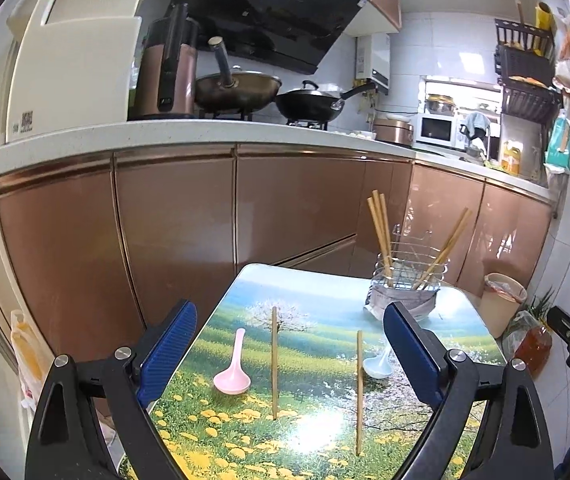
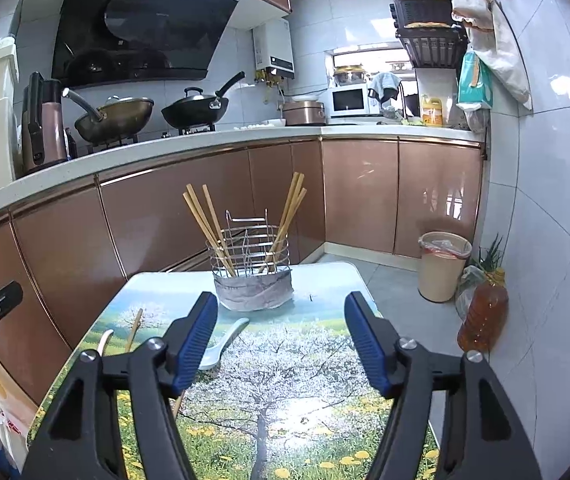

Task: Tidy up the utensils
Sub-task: 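Lower both open tools toward the last bamboo chopsticks on the table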

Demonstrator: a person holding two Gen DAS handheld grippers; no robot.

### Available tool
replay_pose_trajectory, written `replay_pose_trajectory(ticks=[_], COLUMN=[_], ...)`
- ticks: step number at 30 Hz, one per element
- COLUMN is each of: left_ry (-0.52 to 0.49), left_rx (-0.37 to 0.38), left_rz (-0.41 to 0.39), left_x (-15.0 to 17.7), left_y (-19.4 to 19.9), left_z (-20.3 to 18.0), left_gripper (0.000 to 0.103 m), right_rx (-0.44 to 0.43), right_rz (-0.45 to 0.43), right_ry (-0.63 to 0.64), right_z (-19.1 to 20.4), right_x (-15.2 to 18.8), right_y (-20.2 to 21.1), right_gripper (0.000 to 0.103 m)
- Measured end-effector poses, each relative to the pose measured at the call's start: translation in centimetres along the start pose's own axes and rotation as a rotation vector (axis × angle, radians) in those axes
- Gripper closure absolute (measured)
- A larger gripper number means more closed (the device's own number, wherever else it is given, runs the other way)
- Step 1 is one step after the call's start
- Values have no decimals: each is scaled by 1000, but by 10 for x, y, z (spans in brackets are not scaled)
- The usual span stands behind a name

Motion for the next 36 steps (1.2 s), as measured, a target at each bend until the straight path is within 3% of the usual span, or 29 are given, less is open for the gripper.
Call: replay_pose_trajectory(ticks=[20, 30, 36], left_ry=[-36, -17, -14], left_rx=[-10, -139, -145], left_rz=[85, 103, 128], left_x=[26, 16, 9], left_y=[-43, -59, -68], left_z=[0, 52, 71], left_gripper=[9, 9, 9], right_rx=[-31, -18, -32], right_rz=[83, 96, 111], right_ry=[-7, -10, 3], right_z=[5, -2, 1], right_x=[31, 33, 31], right_y=[-45, -57, -65], right_gripper=[38, 38, 38])
Point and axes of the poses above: each gripper's, at about its wrist camera, not at the fingertips, and y roughly against the way its jaws point, z to its left, x to its underside, the point moved 6 cm from there along -y, roughly the way its jaws point, and after that the axes turned 14 degrees about -z, right-handed, at the moved point
